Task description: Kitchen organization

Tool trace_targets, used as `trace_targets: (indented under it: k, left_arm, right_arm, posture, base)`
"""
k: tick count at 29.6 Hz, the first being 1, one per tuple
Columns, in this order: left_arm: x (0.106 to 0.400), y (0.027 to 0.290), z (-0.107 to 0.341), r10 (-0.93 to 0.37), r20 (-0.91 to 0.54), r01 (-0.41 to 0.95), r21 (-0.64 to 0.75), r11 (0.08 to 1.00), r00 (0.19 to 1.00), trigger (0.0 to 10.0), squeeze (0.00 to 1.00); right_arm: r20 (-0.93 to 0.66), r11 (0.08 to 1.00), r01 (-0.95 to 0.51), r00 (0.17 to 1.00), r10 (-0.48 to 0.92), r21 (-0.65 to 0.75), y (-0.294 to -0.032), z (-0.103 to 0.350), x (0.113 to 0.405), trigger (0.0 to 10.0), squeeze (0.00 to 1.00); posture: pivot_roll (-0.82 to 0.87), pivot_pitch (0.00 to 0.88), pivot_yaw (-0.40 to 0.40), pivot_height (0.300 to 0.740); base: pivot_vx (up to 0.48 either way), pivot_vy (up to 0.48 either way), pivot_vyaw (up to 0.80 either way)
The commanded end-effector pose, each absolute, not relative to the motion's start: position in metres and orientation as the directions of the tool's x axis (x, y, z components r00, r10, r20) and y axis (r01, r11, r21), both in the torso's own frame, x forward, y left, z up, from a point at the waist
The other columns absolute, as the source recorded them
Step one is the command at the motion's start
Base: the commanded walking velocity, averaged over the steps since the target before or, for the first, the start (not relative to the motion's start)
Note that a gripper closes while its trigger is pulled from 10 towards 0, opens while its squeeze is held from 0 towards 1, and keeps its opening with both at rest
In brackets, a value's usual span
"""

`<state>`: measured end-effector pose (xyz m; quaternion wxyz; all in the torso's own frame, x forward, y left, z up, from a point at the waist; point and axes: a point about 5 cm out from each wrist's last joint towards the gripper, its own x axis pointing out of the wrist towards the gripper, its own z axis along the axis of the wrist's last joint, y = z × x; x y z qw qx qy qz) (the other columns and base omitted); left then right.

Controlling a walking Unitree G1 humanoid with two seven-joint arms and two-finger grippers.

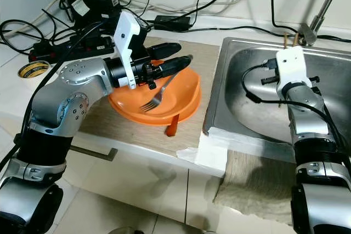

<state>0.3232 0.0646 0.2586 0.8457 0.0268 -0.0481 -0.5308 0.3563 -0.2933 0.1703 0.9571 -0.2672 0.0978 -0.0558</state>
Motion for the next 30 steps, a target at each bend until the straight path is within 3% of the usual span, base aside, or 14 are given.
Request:
trace_targets:
  k: [1, 13, 14, 15, 16, 30]
  left_arm:
    - [0.325, 0.067, 0.260, -0.897, 0.044, 0.891, 0.109, 0.441, 0.439, 10.0, 0.13]
    - [0.325, 0.067, 0.261, -0.898, 0.044, 0.892, 0.108, 0.439, 0.437, 10.0, 0.13]
    - [0.325, 0.067, 0.261, -0.899, 0.044, 0.892, 0.108, 0.439, 0.437, 10.0, 0.13]
    - [0.325, 0.067, 0.261, -0.899, 0.044, 0.892, 0.108, 0.439, 0.436, 10.0, 0.13]
    - [0.325, 0.067, 0.261, -0.899, 0.043, 0.892, 0.109, 0.439, 0.437, 10.0, 0.13]
    - [0.325, 0.069, 0.260, -0.899, 0.036, 0.892, 0.109, 0.439, 0.437, 10.0, 0.13]
  right_arm:
    - [-0.195, 0.823, 0.026, 0.967, -0.165, -0.567, -0.297, 0.164, 0.353, 10.0, 0.00]
    - [-0.312, 0.680, -0.104, 0.931, -0.190, -0.726, -0.305, 0.144, 0.347, 10.0, 0.00]
    - [-0.317, 0.673, -0.110, 0.929, -0.192, -0.731, -0.306, 0.143, 0.346, 10.0, 0.50]
    - [-0.319, 0.670, -0.113, 0.928, -0.193, -0.734, -0.306, 0.143, 0.346, 10.0, 0.50]
    - [-0.325, 0.668, -0.117, 0.925, -0.195, -0.735, -0.307, 0.141, 0.346, 10.0, 1.00]
    - [-0.393, 0.646, -0.211, 0.907, -0.151, -0.734, -0.297, 0.123, 0.343, 10.0, 1.00]
  posture:
    - [-0.04, 0.000, 0.088, 0.740]
    - [-0.04, 0.000, 0.085, 0.740]
    - [-0.04, 0.000, 0.085, 0.740]
    - [-0.04, 0.000, 0.085, 0.740]
    - [-0.04, 0.000, 0.086, 0.740]
    - [-0.04, 0.000, 0.086, 0.740]
  base:
    - [0.000, 0.000, 0.00]
    - [0.000, 0.000, 0.00]
    - [0.000, 0.000, 0.00]
    - [0.000, 0.000, 0.00]
    - [0.000, 0.000, 0.00]
    - [0.000, 0.000, 0.00]
